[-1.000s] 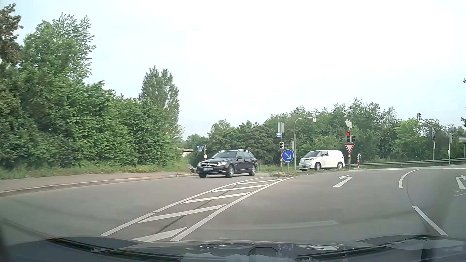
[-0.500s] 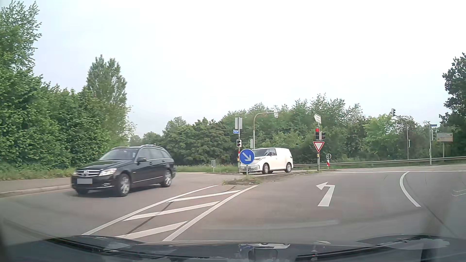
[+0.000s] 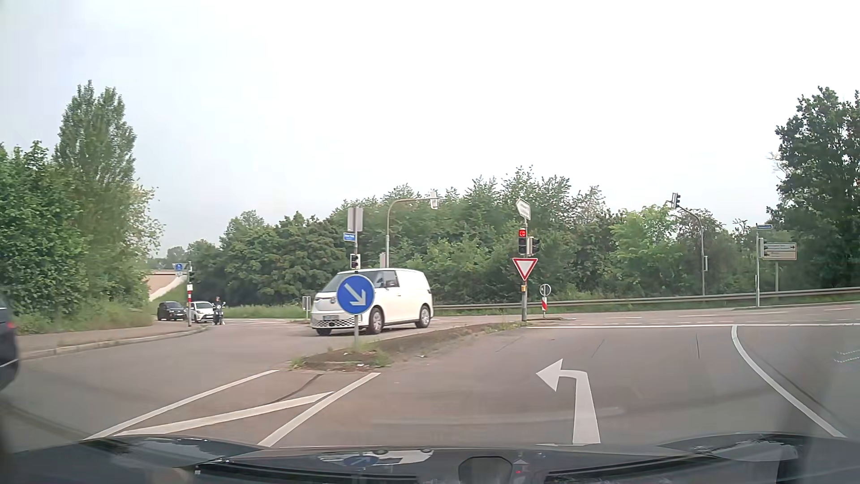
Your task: Follow the waypoints while adhering to traffic rules and regulations
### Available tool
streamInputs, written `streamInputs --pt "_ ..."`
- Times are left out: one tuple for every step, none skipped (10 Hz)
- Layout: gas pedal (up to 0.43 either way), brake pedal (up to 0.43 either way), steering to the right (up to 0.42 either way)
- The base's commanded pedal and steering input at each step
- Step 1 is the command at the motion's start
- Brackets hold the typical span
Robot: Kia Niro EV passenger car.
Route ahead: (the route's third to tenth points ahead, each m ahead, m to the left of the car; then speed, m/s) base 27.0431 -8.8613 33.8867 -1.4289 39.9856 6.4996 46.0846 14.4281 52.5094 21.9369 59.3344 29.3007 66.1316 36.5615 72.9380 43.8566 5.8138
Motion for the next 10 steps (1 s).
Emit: streamInputs --pt "0.0 0.213 0.196" --pt "0.0 0.207 0.196" --pt "0.0 0.207 0.196" --pt "0.0 0.195 0.196" --pt "0.0 0.189 0.196" --pt "0.0 0.189 0.196" --pt "0.0 0.183 0.196" --pt "0.0 0.183 0.196" --pt "0.0 0.183 0.196" --pt "0.0 0.183 0.196"
